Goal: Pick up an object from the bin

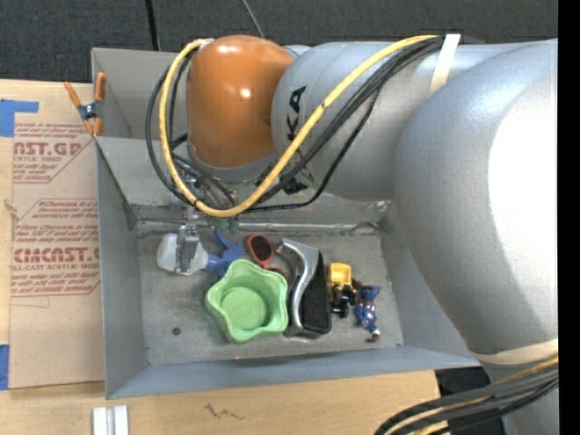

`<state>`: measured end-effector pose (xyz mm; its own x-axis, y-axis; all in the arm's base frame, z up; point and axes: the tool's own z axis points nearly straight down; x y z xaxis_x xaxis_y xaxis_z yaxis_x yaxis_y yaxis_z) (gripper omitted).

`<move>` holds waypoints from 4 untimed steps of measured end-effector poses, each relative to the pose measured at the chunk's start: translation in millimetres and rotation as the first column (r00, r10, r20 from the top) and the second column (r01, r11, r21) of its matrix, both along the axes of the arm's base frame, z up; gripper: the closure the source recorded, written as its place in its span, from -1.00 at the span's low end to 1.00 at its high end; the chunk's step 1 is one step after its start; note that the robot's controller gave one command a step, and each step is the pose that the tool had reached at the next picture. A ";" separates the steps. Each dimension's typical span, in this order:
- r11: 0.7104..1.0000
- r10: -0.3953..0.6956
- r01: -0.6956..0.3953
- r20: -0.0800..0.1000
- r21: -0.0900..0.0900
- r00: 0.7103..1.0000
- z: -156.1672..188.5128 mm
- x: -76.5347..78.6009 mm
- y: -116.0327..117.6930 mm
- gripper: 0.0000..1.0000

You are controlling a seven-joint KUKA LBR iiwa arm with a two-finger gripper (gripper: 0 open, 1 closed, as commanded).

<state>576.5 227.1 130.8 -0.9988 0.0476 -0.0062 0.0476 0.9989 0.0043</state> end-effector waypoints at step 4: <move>0.999 -0.034 0.034 -0.011 -0.004 0.999 -11.2 -15.2 -3.7 1.00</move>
Offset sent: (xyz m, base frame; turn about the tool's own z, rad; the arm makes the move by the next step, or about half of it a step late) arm 0.0000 0.0000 0.0000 0.0000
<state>561.3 223.4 119.7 -0.9966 0.0820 0.0044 0.0820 0.9966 -0.0001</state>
